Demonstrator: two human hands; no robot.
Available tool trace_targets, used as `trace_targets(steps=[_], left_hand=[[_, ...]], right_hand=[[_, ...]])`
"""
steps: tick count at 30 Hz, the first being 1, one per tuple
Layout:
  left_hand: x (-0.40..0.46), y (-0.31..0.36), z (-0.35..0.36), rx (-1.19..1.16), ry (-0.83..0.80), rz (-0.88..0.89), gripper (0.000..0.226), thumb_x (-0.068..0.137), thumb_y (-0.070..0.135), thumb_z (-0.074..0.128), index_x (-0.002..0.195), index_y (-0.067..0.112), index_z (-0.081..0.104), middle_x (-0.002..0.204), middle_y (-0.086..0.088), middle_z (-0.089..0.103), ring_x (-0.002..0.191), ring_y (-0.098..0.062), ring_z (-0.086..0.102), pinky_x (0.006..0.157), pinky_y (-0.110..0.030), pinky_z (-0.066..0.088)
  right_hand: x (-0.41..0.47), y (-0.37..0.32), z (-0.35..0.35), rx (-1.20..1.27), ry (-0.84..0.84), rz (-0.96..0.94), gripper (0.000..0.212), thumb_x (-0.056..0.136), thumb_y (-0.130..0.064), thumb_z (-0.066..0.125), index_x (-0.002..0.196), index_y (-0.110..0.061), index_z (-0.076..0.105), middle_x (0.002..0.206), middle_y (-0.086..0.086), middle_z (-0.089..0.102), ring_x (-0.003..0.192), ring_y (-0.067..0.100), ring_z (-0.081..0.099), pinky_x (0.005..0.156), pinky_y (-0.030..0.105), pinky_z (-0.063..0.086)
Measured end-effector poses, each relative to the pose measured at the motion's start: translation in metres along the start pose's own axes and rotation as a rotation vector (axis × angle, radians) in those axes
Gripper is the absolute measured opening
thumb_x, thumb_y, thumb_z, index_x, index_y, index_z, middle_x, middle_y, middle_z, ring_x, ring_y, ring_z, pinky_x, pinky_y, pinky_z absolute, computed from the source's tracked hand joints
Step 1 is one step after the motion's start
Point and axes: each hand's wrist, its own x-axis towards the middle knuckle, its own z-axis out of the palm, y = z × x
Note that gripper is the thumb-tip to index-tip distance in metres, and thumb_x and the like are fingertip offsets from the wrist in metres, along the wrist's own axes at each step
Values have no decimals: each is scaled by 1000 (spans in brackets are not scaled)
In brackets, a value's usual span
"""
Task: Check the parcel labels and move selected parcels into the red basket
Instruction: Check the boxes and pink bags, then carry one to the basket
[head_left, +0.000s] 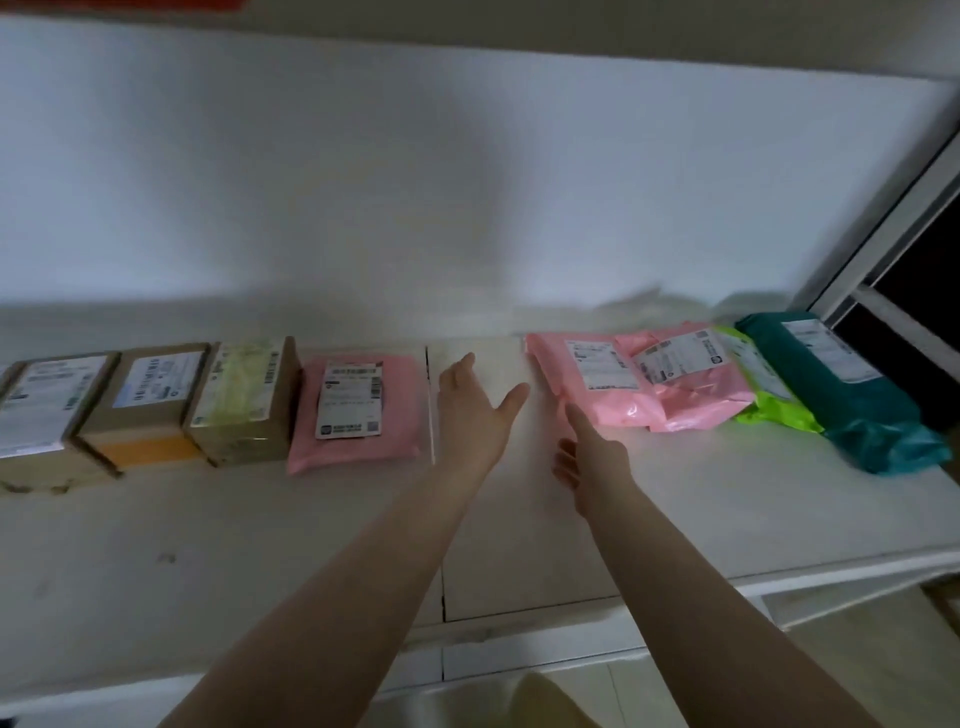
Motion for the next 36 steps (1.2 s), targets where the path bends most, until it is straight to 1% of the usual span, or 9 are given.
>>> trace_targets(steps=[2,5,8,14,19,22,25,29,36], left_hand=[[4,14,28,-105,-93,-130,89,82,50,68,150,8,28,152,-13,32,137,-29,38,110,-38,35],[9,31,64,-164,-133,-255,88,80,52,68,146,3,34,147,-17,39,133,-32,44,106,-38,41],[16,41,88,-134,-109,-343,82,80,57,65,135,1,45,136,-19,47,123,-35,50,100,-39,45],[27,37,108,-139,-94,-503,75,63,69,55,115,16,66,116,-13,59,99,-33,61,89,-40,53],[24,24,113,-318,-66,-462,42,79,36,71,105,3,67,109,-15,69,92,-31,68,79,-39,57],[18,20,100,-491,-3,-457,31,87,19,69,108,-3,61,99,-8,67,75,-16,64,53,-19,50],[14,13,77,-530,60,-434,31,87,18,69,109,-2,62,100,-10,68,86,-22,68,65,-25,53],[2,3,37,-482,119,-371,29,85,17,71,108,5,56,96,-4,64,82,-18,61,67,-27,50],[-24,-13,-20,-542,169,-285,32,86,23,72,114,15,59,99,1,70,82,-15,68,61,-29,56]], right_hand=[[7,-11,-18,46,21,0,36,90,-40,68,85,-8,53,130,28,58,120,41,58,100,47,52],[21,-21,-34,75,1,-18,30,92,-36,66,92,-9,52,132,30,57,123,44,56,102,50,50],[38,-26,-45,86,-3,-16,38,93,-35,66,110,-2,56,110,26,64,97,33,65,79,39,56],[61,-32,-49,146,-14,3,29,91,-24,67,113,-9,57,106,14,67,89,25,65,66,30,54],[70,-23,-50,-14,36,-58,32,89,-22,71,110,0,61,103,17,68,92,29,67,81,38,57],[66,-21,-47,-24,-53,-121,18,89,-18,71,96,-3,67,86,10,66,74,20,61,66,28,51],[60,-17,-38,40,-165,-167,20,85,-24,76,93,-7,69,92,13,70,78,20,63,73,29,54],[52,-19,-24,143,-300,-170,55,85,-27,76,133,-9,56,120,15,69,105,26,69,89,36,58],[30,-8,0,43,-474,-173,42,88,-20,73,128,-13,64,116,10,73,97,20,71,79,31,59]])
